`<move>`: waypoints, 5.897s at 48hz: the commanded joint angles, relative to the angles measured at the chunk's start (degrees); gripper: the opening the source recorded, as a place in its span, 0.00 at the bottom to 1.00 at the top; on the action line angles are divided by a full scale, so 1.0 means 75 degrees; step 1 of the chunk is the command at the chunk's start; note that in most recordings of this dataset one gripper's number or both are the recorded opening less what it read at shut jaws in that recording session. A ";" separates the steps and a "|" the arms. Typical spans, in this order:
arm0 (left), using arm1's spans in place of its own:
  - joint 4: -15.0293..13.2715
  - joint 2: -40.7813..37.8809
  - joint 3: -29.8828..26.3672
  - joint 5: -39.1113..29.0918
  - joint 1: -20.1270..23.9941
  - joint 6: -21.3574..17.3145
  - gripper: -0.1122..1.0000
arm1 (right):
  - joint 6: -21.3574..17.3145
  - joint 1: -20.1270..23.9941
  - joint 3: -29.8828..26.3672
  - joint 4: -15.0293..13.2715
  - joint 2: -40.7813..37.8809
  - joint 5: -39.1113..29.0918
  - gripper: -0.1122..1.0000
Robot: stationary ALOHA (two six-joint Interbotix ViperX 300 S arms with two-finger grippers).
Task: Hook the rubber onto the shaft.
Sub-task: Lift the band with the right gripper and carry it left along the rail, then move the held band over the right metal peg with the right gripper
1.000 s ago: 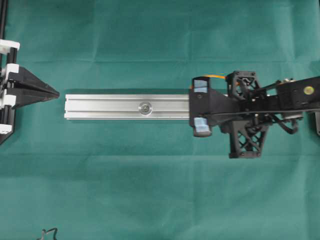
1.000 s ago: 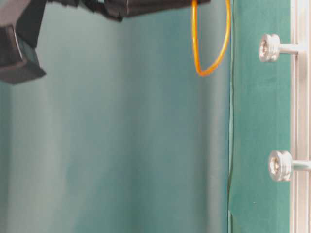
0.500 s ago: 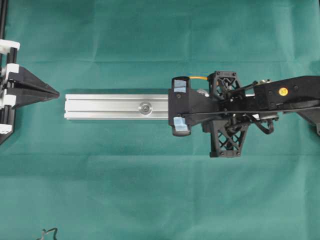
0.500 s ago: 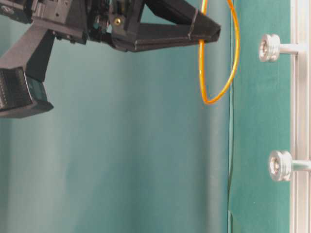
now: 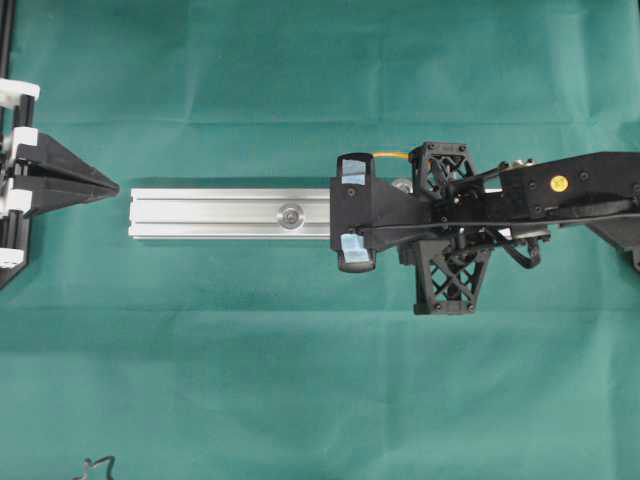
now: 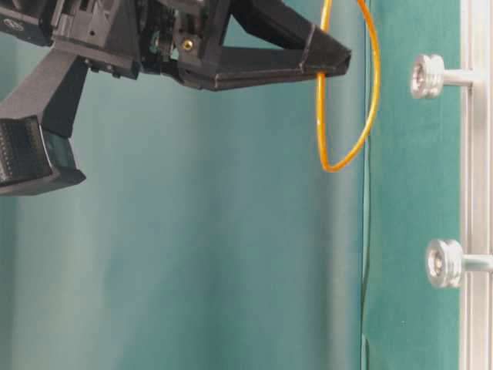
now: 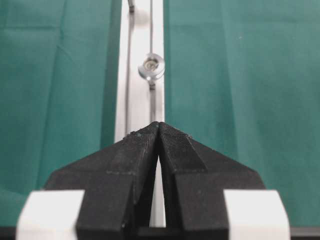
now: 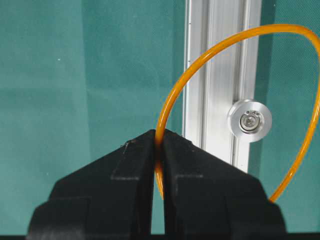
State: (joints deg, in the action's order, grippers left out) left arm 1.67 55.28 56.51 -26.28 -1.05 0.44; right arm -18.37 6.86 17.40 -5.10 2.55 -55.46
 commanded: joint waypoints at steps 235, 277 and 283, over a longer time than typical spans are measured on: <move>0.0012 -0.0047 -0.0258 0.0047 -0.0164 0.0023 0.10 | -0.2191 0.0984 -0.0891 0.0047 -0.0891 0.0715 0.15; 0.0012 -0.0047 -0.0258 0.0047 -0.0164 0.0023 0.10 | -0.3703 0.0785 -0.1523 0.0176 -0.1383 0.0422 0.15; 0.0012 -0.0047 -0.0258 0.0035 -0.0164 0.0023 0.10 | -0.4605 0.0785 -0.1523 0.0176 -0.1383 0.0094 0.15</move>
State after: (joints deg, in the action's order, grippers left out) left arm 1.67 55.37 56.51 -26.28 -2.11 0.70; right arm -50.27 12.57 7.65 -4.04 -8.70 -53.70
